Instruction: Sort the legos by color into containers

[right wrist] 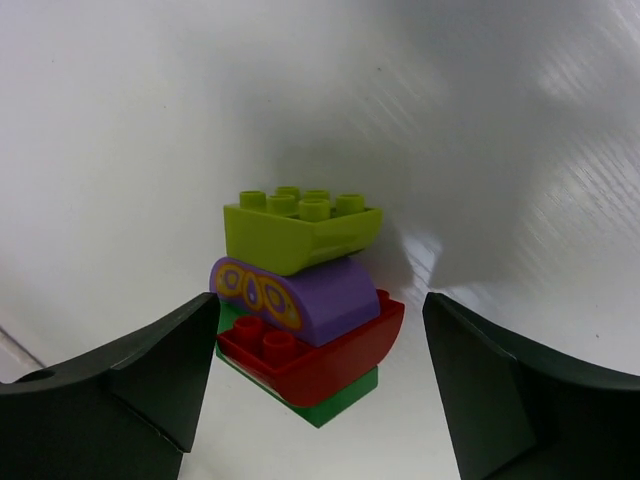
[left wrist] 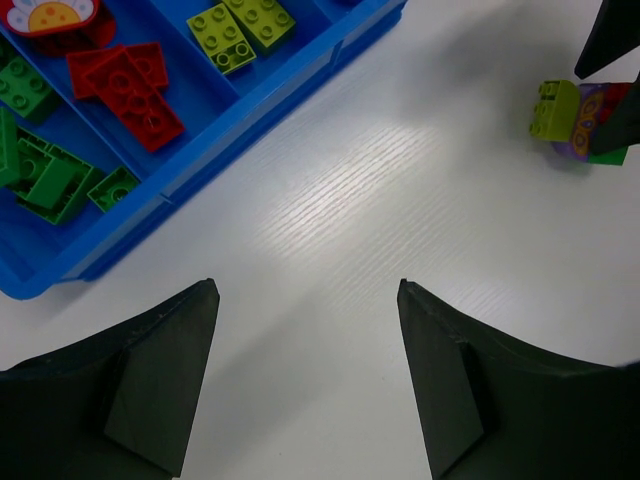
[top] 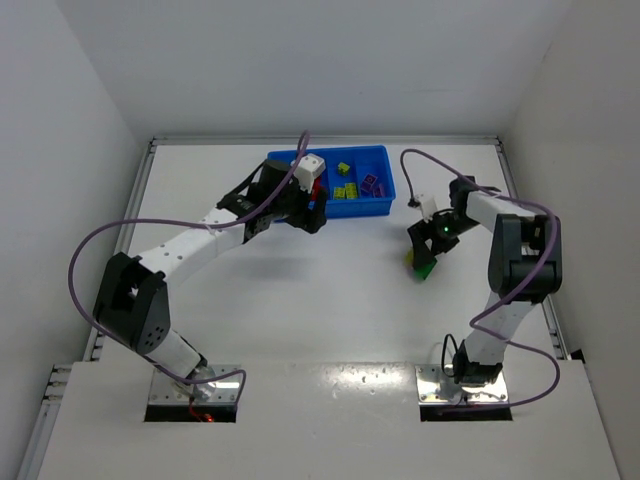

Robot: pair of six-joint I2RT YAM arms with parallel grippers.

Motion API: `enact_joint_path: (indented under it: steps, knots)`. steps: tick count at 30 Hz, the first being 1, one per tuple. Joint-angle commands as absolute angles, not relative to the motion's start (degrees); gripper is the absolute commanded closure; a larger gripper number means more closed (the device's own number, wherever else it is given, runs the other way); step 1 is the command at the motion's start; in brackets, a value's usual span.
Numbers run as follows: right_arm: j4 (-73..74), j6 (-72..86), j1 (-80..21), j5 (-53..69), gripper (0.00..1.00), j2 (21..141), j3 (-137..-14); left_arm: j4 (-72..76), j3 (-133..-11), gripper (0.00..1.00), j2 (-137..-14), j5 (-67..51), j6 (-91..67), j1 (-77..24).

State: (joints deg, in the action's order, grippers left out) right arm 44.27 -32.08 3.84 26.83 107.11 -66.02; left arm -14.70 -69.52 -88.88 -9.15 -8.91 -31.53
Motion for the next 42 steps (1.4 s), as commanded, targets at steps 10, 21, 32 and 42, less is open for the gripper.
enact_joint_path:
  steps: [10, 21, 32, 42]
  knots:
    - [46.8, -33.1, -2.5, 30.5, 0.84, 104.7, -64.9, -13.9, -69.0, 0.22, -86.5, -10.9, -9.9, -30.4]
    - [50.8, -23.1, -6.0, 59.7, 0.98, 106.8, -75.3, -12.4, -59.6, 0.22, -84.7, -51.8, -9.4, -24.3]
    - [30.3, 15.4, -13.6, 68.0, 0.95, 116.9, -77.5, -8.6, -53.3, 0.22, -74.6, -17.2, 7.9, -35.4]
    - [32.2, 20.7, -17.8, 65.8, 0.93, 119.4, -81.6, -12.4, -49.9, 0.25, -72.3, 2.3, 33.1, -48.9]
